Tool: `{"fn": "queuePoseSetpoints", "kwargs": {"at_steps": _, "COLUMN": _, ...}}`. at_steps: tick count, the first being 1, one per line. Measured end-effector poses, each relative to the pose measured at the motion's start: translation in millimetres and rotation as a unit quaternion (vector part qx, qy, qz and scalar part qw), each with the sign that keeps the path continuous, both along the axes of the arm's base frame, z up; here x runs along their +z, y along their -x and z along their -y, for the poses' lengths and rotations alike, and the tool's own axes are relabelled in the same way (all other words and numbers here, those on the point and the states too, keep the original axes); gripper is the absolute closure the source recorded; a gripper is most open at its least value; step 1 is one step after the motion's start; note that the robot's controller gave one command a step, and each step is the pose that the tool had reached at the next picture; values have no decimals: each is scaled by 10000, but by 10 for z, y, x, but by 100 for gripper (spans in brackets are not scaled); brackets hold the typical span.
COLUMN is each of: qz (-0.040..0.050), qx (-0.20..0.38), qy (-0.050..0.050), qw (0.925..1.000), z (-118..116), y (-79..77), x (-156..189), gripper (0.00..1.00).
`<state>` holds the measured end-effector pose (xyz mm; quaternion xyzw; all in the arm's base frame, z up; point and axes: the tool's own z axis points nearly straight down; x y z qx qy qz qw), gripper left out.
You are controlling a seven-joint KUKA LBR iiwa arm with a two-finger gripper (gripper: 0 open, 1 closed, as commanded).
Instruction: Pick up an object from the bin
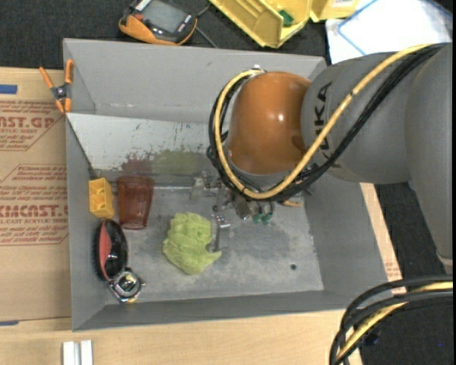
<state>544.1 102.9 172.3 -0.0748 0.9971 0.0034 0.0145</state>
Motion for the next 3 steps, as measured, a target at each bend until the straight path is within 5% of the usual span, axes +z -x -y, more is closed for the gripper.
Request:
{"fn": "queuePoseSetpoints", "kwargs": {"at_steps": 1, "qz": -22, "qx": -1481, "qy": -41, "qw": 9890, "z": 34, "y": -137, "x": -293, "gripper": 0}}
{"fn": "queuePoseSetpoints", "kwargs": {"at_steps": 2, "qz": -11, "qx": -1159, "qy": -33, "qw": 9933, "z": 47, "y": -1, "x": -351, "gripper": 0}}
{"fn": "queuePoseSetpoints", "kwargs": {"at_steps": 3, "qz": -26, "qx": -2713, "qy": -79, "qw": 9625, "z": -93, "y": -74, "x": -492, "gripper": 0}}
